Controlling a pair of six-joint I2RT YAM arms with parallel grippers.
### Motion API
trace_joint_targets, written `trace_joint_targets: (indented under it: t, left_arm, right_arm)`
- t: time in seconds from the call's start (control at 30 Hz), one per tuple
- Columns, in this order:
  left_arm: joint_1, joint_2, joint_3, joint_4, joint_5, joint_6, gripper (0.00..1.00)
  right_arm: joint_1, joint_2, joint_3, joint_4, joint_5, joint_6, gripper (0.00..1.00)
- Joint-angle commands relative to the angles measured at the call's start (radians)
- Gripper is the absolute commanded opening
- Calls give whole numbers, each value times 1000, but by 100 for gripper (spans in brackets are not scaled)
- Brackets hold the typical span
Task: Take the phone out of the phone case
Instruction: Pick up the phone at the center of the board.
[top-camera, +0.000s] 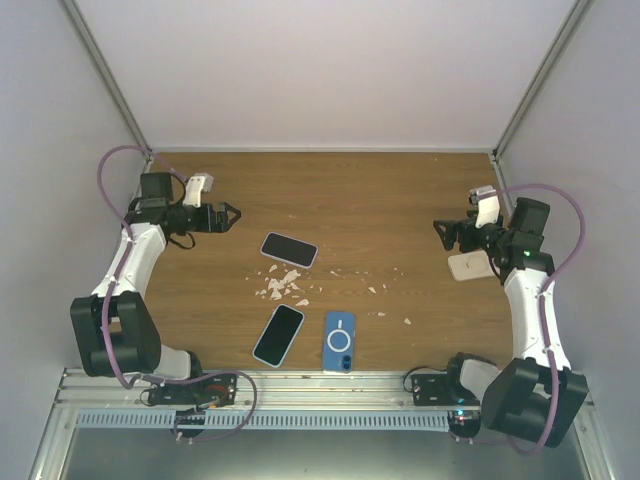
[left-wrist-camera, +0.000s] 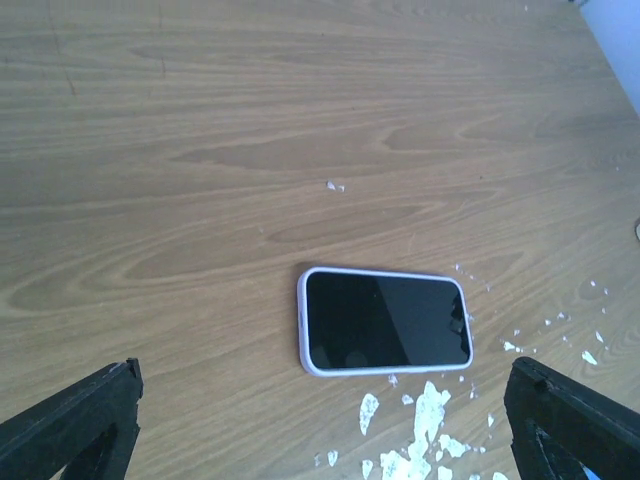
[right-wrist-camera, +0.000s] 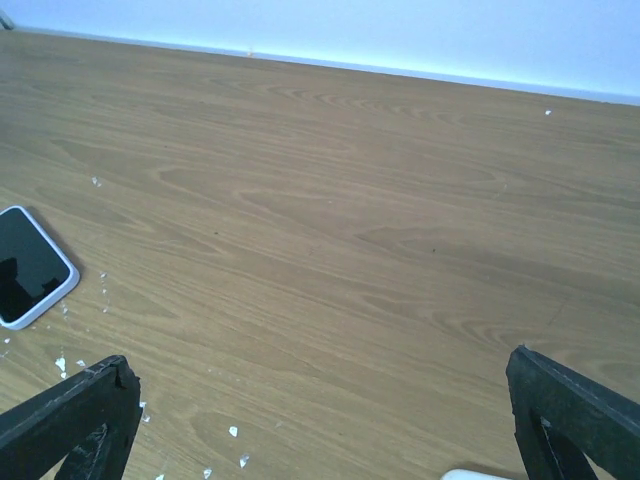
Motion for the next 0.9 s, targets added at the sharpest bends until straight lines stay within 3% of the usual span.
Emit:
trace_joint_targets:
  t: [0.0,0.27,0.5,0.7,0.87]
  left_arm:
    - [-2,-42,-5,125,25,-8,99]
    - [-23,127,209,-32,163,165,99]
    - [-147,286,398,-109,94,271,99]
    - [-247,519,612,-234,102,348,99]
    - [-287,619,651,-223,88,362,99]
  right_arm:
    - [2,7,-4,-9,-32,-22,100]
    - [2,6,-1,-11,-24,-33,99]
    - [1,-10,-11,-6,-21,-32,100]
    - [1,-9,-9,-9,-25,-32,100]
    - [2,-10,-7,-14,-16,-34,100]
